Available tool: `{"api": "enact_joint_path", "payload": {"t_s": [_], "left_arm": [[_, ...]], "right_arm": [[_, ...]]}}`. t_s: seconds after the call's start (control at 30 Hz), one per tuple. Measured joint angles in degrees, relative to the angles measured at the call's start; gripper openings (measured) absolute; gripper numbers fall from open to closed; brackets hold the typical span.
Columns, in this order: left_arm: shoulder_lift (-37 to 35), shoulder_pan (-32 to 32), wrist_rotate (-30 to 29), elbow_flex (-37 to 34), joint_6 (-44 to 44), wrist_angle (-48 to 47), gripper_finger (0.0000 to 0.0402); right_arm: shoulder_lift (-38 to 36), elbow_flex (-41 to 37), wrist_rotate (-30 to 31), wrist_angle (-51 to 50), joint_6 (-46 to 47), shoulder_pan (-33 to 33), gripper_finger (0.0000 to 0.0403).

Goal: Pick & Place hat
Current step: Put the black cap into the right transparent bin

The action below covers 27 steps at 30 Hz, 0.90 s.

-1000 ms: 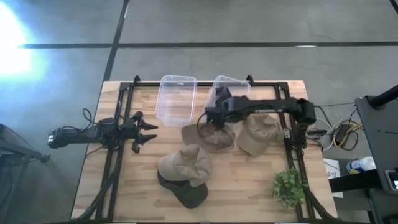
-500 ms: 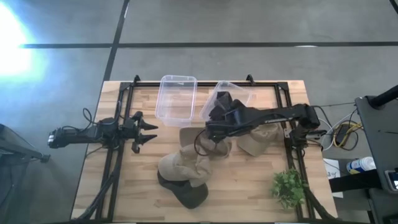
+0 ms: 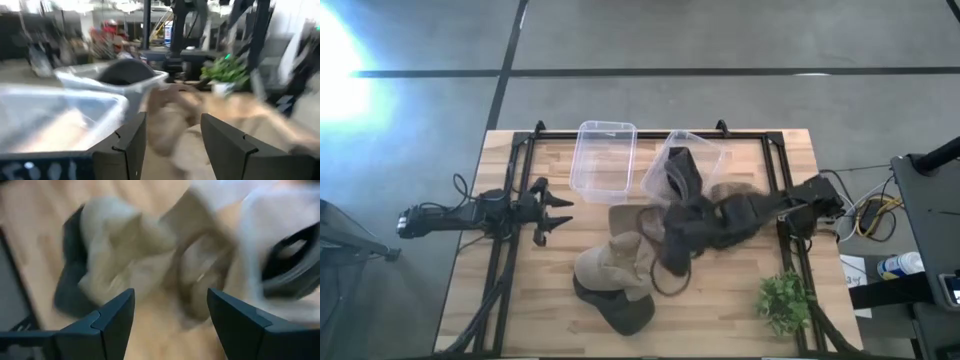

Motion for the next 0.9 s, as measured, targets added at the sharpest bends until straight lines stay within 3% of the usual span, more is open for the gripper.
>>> {"api": "enact_joint_path", "payload": {"t_s": [0.1, 0.3, 0.53, 0.77, 0.9], "left_arm": [[0.0, 0.0, -2.2, 0.0, 5.8, 0.2, 0.0181], [0.0, 0.0, -4.3, 0.0, 0.5, 0.7, 0.0181], [0.0, 0.0, -2.4, 0.0, -41.6, 4.3, 0.0181], [0.0, 0.0, -2.4, 0.0, -63.9, 4.6, 0.0181], [0.3, 0.0, -2.0, 0.0, -70.4, 4.7, 0.0181]], "right_arm": [[0.0, -3.5, 0.3, -1.0, 6.2, 3.1, 0.0236], [-0.1, -10.2, 1.3, -0.8, 19.4, 6.5, 0.0229], [-0.2, -15.5, -2.8, 9.6, 24.2, 8.4, 0.0228], [1.2, -23.3, -6.6, 28.2, 24.4, 8.6, 0.0228], [1.4, -26.3, -8.7, 32.0, 26.3, 8.6, 0.0228]]}}
